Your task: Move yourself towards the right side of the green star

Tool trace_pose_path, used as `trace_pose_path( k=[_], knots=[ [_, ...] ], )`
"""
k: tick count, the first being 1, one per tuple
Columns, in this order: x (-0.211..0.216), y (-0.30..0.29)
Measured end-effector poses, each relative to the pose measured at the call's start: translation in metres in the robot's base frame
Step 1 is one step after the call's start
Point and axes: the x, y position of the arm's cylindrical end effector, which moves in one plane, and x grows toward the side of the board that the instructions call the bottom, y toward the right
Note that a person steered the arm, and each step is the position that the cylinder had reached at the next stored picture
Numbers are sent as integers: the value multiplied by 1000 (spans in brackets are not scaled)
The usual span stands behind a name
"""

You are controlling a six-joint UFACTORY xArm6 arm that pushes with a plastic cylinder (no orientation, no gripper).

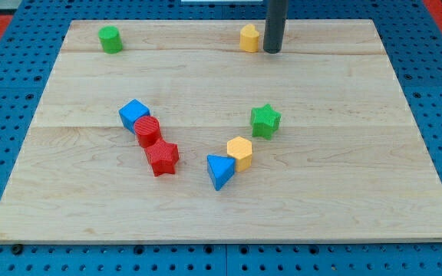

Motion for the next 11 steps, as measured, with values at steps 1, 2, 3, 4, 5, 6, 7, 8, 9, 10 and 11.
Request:
trace_pose_path(
  k=[1,2,3,4,5,6,7,8,9,10,11],
  knots=[
    [-3,0],
    [-8,0],
    [-15,0],
    [-15,0],
    [-15,0],
    [-15,0],
    [-15,-2],
    [-13,0],
    [1,11],
    [30,24],
    [64,41]
  ],
)
